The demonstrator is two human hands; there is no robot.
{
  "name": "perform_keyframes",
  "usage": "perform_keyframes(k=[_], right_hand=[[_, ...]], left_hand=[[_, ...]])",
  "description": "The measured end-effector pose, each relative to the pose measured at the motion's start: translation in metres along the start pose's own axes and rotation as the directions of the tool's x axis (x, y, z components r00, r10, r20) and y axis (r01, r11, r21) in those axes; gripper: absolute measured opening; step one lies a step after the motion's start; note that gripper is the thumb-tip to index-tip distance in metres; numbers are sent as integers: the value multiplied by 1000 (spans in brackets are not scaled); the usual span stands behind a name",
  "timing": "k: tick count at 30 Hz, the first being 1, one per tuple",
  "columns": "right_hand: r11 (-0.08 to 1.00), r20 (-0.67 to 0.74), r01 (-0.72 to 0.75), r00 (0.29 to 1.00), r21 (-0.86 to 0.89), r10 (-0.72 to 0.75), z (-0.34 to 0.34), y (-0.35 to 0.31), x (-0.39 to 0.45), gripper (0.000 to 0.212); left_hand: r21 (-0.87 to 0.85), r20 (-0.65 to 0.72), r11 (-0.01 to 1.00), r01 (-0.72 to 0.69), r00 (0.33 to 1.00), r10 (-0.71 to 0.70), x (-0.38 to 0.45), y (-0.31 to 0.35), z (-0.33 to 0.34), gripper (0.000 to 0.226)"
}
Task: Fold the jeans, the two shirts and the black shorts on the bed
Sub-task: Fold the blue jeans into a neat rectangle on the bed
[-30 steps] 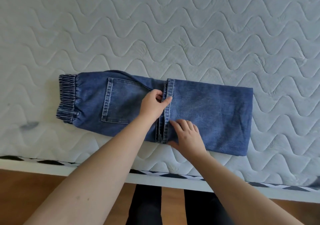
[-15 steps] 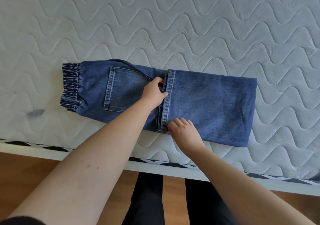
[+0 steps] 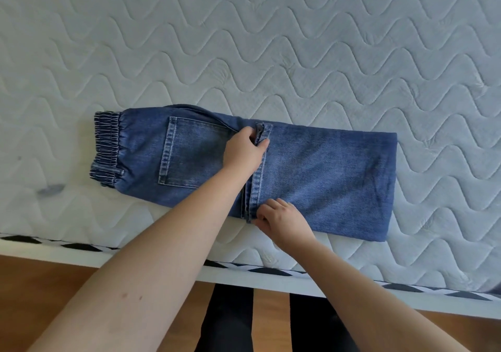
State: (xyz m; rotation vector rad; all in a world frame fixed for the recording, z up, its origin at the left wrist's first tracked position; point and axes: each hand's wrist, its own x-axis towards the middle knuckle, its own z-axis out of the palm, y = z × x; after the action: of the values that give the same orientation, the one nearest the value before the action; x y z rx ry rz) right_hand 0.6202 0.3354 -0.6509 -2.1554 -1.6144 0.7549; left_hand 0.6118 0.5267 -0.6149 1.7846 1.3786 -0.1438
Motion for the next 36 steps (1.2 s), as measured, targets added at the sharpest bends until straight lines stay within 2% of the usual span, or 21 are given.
perform_keyframes(k=[3, 5, 7, 8, 10, 11, 13, 16, 17, 19, 22, 26, 32, 36], right_hand=[[999, -100, -48, 994, 14, 50, -19, 6, -1, 28], [993, -180, -114, 977, -6, 111, -33, 17, -3, 30], [976, -222, -215, 953, -11, 208, -44, 34, -4, 39], [964, -244, -266, 936, -10, 255, -49, 43, -4, 42], [938, -290, -345, 901, -35, 321, -58, 61, -5, 44], [922, -295, -383, 889, -57, 351, -62, 70, -5, 45], [887, -295, -452, 864, -92, 409, -71, 87, -6, 48], [869, -303, -471, 859, -149, 413, -75, 100, 1, 52], [878, -292, -447, 875, -174, 387, -74, 102, 7, 53], [897, -246, -389, 909, -209, 337, -69, 104, 20, 54], [906, -189, -351, 931, -238, 311, -59, 110, 33, 58], [897, -169, -318, 946, -306, 278, -59, 128, 26, 60], [831, -174, -476, 879, -287, 443, -83, 180, -26, 70], [784, -218, -578, 814, -224, 538, -91, 179, -40, 69]], left_hand=[[98, -102, 991, -87, 990, 97, 1, -4, 0, 30], [122, -145, 989, -82, 984, 100, 0, -4, 2, 29], [163, -243, 984, -72, 964, 111, -4, 0, 7, 28], [204, -298, 974, -102, 941, 161, -6, 2, 11, 29], [316, -337, 913, -257, 869, 362, -11, 4, 21, 32], [378, -312, 853, -360, 818, 483, -11, 4, 28, 35], [514, -173, 679, -525, 712, 681, -10, 1, 43, 42], [668, 82, 428, -609, 632, 771, -10, -6, 61, 53], [692, 151, 374, -617, 631, 761, -10, -9, 65, 56], [710, 234, 329, -623, 649, 724, -6, -20, 70, 60], [735, 250, 320, -598, 677, 692, 3, -38, 72, 64], [741, 252, 315, -594, 680, 689, 8, -43, 75, 64], [724, 286, 339, -600, 709, 645, 9, -40, 74, 64], [726, 255, 368, -581, 725, 640, -3, -25, 73, 64]])
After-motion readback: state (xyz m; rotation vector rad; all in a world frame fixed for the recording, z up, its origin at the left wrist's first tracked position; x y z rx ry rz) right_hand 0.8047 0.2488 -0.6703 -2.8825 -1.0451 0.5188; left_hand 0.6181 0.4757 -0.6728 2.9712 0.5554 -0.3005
